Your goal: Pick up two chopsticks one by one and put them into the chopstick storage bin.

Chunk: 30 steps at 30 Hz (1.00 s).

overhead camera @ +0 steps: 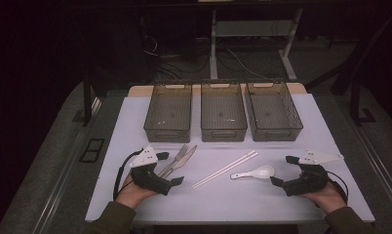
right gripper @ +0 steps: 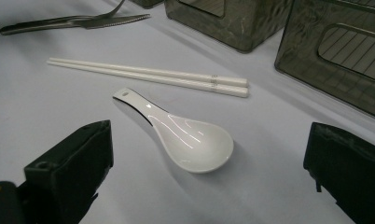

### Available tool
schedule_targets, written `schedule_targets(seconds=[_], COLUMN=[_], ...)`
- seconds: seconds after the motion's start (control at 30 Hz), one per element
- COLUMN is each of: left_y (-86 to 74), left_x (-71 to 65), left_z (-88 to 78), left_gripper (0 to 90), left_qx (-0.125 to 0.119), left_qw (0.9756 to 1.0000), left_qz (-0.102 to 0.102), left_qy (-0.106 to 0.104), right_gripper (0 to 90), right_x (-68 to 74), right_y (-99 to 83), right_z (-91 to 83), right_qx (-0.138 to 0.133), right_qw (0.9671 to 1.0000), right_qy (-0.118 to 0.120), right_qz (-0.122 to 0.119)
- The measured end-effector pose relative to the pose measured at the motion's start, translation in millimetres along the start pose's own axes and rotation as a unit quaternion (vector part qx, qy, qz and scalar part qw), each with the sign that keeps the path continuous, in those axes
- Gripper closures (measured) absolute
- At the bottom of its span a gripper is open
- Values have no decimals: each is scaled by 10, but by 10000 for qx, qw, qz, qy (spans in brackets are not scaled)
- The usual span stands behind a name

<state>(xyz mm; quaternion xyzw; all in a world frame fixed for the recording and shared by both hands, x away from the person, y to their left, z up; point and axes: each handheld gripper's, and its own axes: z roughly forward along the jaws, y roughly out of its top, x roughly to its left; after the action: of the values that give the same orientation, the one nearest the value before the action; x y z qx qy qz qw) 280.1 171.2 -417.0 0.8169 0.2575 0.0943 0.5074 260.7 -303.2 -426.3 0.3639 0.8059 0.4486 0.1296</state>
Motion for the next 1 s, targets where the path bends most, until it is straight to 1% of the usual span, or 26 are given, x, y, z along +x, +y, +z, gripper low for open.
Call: schedule_targets(seconds=[0.23,0.27,0.3,0.33,0.37,0.4,0.5,0.53,0.57,0.6,0.63,0.67,0.7,0.73,0.77,0.8,0.87,0.93,0.97,1.0], left_y=[5,6,5,4,4,6,7,11,12,12,12,12,13,12,12,11,12,13,15,13], left_x=[1,3,7,9,9,10,7,4,3,3,2,2,5,11,11,12,11,9,13,11], left_z=[9,12,13,12,12,7,2,4,5,5,8,8,11,12,12,9,6,3,3,2], left_gripper=[0,0,0,0,0,0,0,0,0,0,0,0,0,0,0,0,0,0,0,0], left_qx=[15,20,22,10,10,11,16,11,10,10,10,10,5,5,5,2,-1,-13,-13,0], left_qw=[10000,10000,10000,10000,10000,10000,10000,10000,10000,10000,10000,10000,10000,10000,10000,10000,10000,10000,10000,10000], left_qz=[1,-6,-10,-40,-40,-34,-4,11,13,13,4,4,-5,-18,-18,-19,-18,-12,13,-6], left_qy=[-6,-7,-9,0,0,3,6,5,4,4,0,0,-5,-13,-13,-10,-6,-12,-16,-23], right_gripper=[19,52,52,57,84,146,161,238,274,274,327,359,359,416,416,499,567,631,631,680], right_x=[-10,-16,-16,-26,-27,-35,-46,-51,-54,-54,-67,-69,-69,-88,-88,-115,-156,-192,-192,-227], right_y=[42,77,77,120,135,162,206,240,257,257,299,317,317,375,375,430,480,528,528,565], right_z=[-6,-16,-16,-14,-11,-5,16,42,52,52,79,90,90,134,134,187,245,310,310,381], right_qx=[94,111,111,137,143,177,240,306,348,348,388,393,393,474,474,552,609,658,658,725], right_qw=[9999,9999,9999,9999,9999,9998,9997,9995,9994,9994,9992,9992,9992,9988,9988,9984,9980,9978,9978,9974], right_qy=[-38,-23,-23,-38,-31,25,42,29,53,53,89,86,86,97,97,119,138,81,81,44], right_qz=[-29,-49,-49,-54,-26,-35,-23,-6,-21,-21,-25,0,0,-1,-1,38,55,42,42,36])
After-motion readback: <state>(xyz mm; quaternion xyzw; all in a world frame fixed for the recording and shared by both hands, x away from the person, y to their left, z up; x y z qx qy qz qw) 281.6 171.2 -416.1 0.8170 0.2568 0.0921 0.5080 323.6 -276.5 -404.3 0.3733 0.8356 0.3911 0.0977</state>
